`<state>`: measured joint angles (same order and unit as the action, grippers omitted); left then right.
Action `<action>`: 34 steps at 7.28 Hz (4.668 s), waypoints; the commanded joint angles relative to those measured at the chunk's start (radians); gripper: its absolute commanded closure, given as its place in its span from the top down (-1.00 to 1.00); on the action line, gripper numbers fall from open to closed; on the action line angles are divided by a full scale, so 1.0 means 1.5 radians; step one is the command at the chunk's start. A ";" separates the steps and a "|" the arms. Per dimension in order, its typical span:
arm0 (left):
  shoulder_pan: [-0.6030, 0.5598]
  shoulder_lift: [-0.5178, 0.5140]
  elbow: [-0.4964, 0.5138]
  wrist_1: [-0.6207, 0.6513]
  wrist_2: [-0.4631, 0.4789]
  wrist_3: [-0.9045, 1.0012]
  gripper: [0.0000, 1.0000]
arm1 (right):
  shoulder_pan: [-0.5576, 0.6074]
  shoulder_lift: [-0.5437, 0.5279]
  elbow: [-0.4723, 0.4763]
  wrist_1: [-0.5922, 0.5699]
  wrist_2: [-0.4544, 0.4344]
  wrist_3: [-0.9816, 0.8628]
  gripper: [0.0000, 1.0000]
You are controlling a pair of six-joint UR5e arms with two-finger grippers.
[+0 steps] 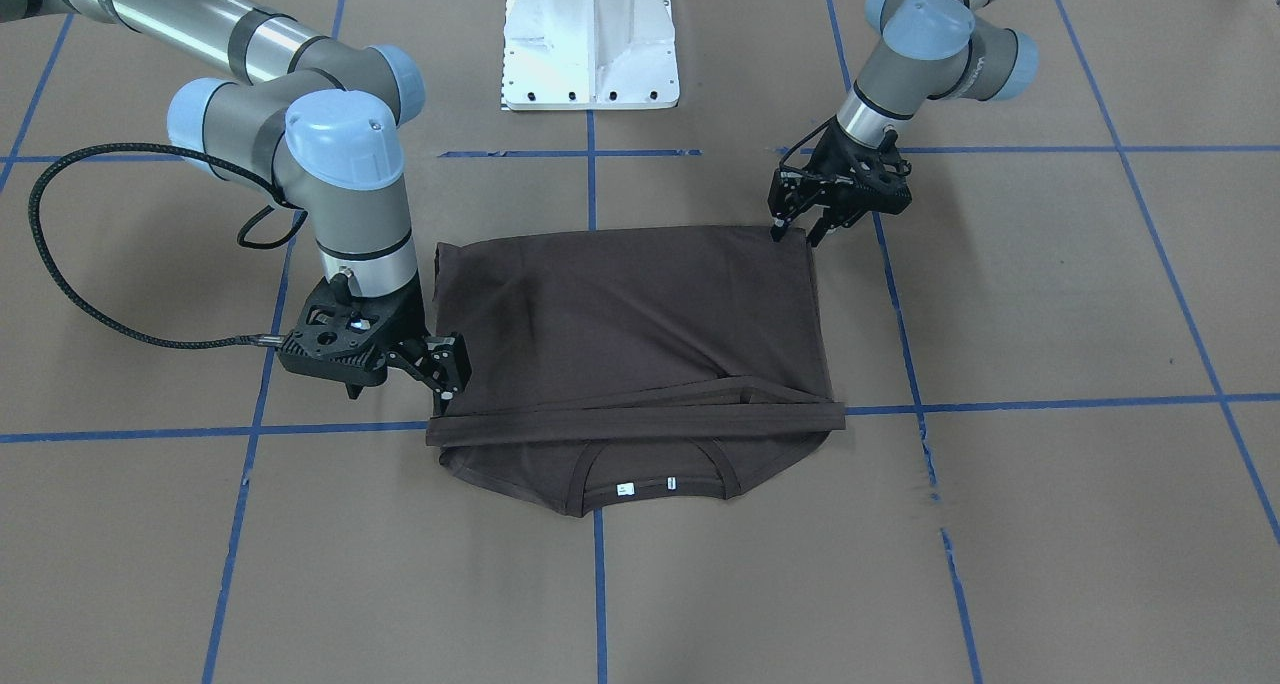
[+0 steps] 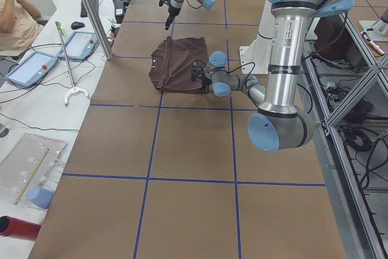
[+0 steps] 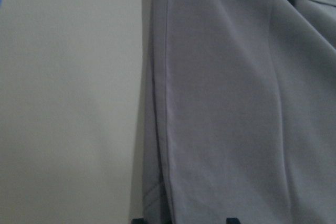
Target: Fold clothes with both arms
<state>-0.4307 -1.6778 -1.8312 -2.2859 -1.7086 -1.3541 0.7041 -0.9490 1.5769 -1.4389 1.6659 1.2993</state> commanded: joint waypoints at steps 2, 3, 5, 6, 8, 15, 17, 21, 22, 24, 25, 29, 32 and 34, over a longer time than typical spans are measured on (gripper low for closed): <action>0.012 0.001 -0.005 0.001 0.013 -0.026 -1.00 | 0.000 -0.001 0.000 0.000 0.000 0.000 1.00; 0.012 0.002 -0.007 0.002 0.013 -0.026 -1.00 | 0.000 -0.001 0.000 0.000 0.000 0.000 1.00; 0.008 0.006 -0.007 0.012 0.009 -0.017 -1.00 | 0.000 -0.001 0.000 0.000 0.000 0.000 1.00; -0.010 0.004 -0.003 0.034 0.011 0.026 -1.00 | 0.000 -0.001 0.000 0.000 0.001 0.000 1.00; -0.128 -0.027 0.047 0.063 0.009 0.166 -1.00 | 0.000 0.000 0.000 0.000 0.000 0.001 1.00; -0.348 -0.430 0.573 0.038 0.035 0.394 -1.00 | -0.003 -0.002 0.019 0.000 -0.002 0.012 1.00; -0.351 -0.407 0.562 0.020 0.030 0.426 0.98 | -0.025 0.002 0.014 0.000 -0.005 0.042 1.00; -0.355 -0.350 0.467 -0.014 -0.044 0.461 1.00 | -0.051 0.148 -0.197 0.152 -0.055 0.172 0.54; -0.355 -0.347 0.460 -0.015 -0.044 0.458 1.00 | -0.055 0.197 -0.283 0.201 -0.065 0.186 0.45; -0.354 -0.347 0.460 -0.015 -0.044 0.456 1.00 | -0.074 0.226 -0.350 0.231 -0.092 0.189 0.39; -0.354 -0.347 0.460 -0.015 -0.044 0.455 1.00 | -0.083 0.241 -0.371 0.232 -0.105 0.189 0.39; -0.354 -0.347 0.461 -0.015 -0.044 0.455 1.00 | -0.094 0.247 -0.396 0.228 -0.111 0.168 0.26; -0.354 -0.340 0.460 -0.015 -0.044 0.456 1.00 | -0.098 0.248 -0.395 0.226 -0.114 0.169 -0.51; -0.353 -0.338 0.460 -0.016 -0.044 0.455 1.00 | -0.098 0.248 -0.394 0.222 -0.114 0.172 -1.00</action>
<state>-0.9609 -2.1866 -1.1413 -2.3090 -1.7748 -0.6708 0.5576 -0.5769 0.9851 -1.1025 1.4957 1.5544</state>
